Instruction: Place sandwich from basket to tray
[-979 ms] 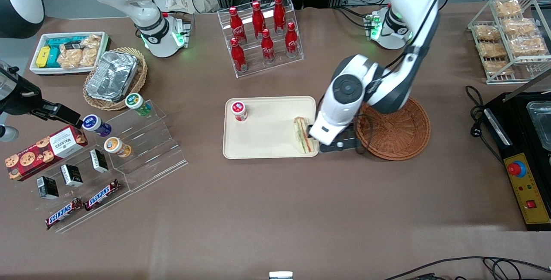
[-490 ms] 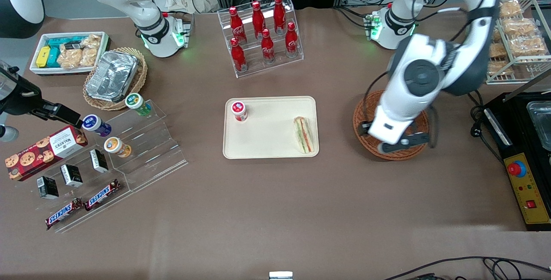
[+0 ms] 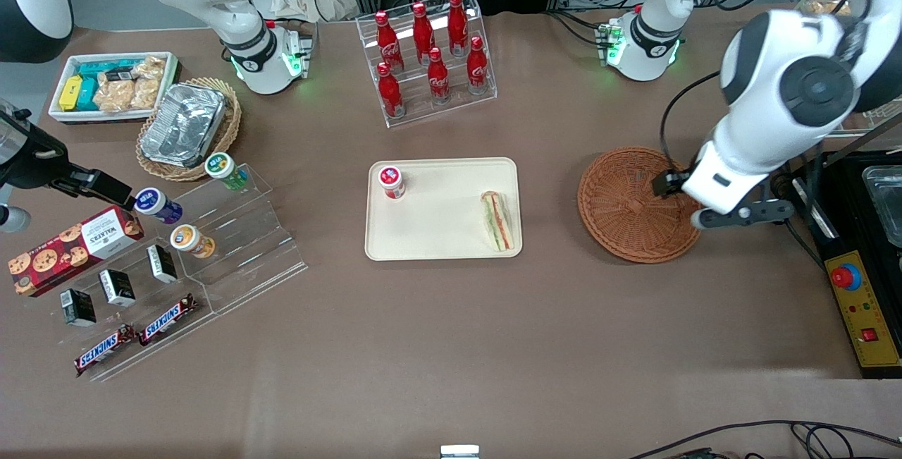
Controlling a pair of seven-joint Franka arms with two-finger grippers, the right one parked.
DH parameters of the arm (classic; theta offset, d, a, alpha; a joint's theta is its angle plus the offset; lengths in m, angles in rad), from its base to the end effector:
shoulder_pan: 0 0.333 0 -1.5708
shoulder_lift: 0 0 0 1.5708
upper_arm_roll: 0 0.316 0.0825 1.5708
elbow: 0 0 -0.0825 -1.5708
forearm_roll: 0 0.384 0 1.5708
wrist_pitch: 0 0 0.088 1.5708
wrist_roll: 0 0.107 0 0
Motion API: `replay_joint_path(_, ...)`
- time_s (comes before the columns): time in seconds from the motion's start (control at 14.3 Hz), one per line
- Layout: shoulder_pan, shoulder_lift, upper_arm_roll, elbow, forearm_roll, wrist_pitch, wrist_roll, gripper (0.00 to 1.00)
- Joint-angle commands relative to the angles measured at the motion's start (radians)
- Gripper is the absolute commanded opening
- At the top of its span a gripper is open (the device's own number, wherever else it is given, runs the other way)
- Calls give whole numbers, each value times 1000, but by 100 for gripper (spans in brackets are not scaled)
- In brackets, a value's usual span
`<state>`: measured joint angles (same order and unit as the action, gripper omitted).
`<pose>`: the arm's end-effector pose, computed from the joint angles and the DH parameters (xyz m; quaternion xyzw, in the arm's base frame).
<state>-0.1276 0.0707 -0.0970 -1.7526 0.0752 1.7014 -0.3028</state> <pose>0.5589 -0.1190 0.5098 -0.9971 -0.0318 0.0499 0.0481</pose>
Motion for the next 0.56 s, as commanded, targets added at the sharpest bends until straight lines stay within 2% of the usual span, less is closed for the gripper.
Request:
replay_joint_path(0.0, 33, -21, 2, 62, -2, -92, 127, 99)
replay_joint_path(0.07, 28, -37, 46, 80, -8, -124, 183, 99)
replay_joint_path(0.28, -6, -89, 192, 105, -101, -201, 310, 99)
replay_joint_path(0.49, 0, -94, 241, 168, -162, -258, 340, 99)
